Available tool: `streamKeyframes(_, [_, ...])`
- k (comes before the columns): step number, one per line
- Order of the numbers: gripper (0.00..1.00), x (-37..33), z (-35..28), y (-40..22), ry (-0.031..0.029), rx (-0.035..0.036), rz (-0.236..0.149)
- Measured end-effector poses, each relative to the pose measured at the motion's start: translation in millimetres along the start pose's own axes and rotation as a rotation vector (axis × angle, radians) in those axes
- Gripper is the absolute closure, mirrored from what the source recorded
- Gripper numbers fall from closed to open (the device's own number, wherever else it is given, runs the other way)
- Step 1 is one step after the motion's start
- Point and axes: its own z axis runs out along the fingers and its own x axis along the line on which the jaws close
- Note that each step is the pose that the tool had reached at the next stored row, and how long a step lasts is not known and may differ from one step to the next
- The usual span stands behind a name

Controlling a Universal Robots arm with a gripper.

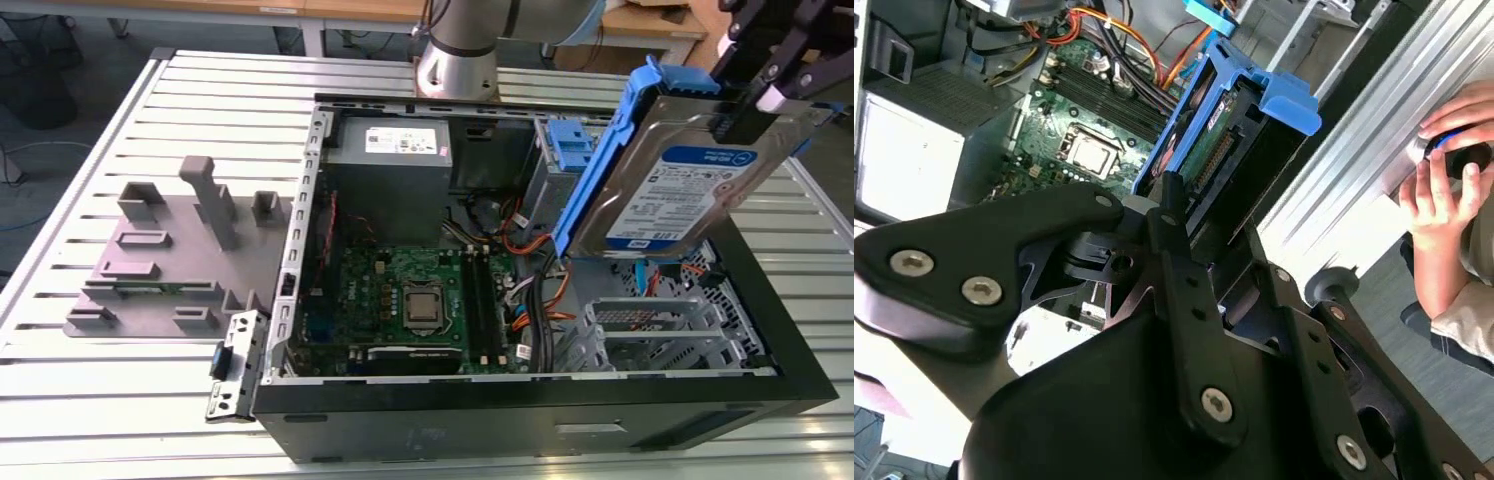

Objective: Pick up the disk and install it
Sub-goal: 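Pick up the disk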

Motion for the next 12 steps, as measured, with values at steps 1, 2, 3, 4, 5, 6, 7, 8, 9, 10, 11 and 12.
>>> streamKeyframes(1, [0.65, 1.9, 0.1, -0.4, 0.0001, 0.0, 0.0])
streamKeyframes(2, [0.65, 3.7, 0.1, -0.8, 0.0001, 0.0, 0.0])
streamKeyframes(3, [0.65, 5.7, 0.3, -1.2, 0.0001, 0.0, 0.0])
streamKeyframes(4, [0.65, 7.5, 0.3, -1.6, 0.0002, 0.0, 0.0])
streamKeyframes(5, [0.65, 9.1, 0.4, -1.9, 0.0003, 0.0, 0.0])
streamKeyframes(6, [0.65, 10.4, 0.5, -2.2, 0.0005, 0.0, 0.0])
streamKeyframes(7, [0.65, 11.4, 0.5, -2.4, 0.0008, 0.0, 0.0])
streamKeyframes(8, [0.65, 12.3, 0.6, -2.7, 0.0013, 0.0, 0.0])
streamKeyframes(9, [0.65, 13.1, 0.7, -2.9, 0.0019, 0.0, 0.0])
streamKeyframes(10, [0.65, 13.9, 0.8, -3.1, 0.0024, 0.0, 0.0])
streamKeyframes(11, [0.65, 14.9, 0.9, -3.5, 0.0027, 0.0001, 0.0])
streamKeyframes(12, [0.65, 16.1, 1.0, -3.8, 0.0031, 0.0, 0.0])
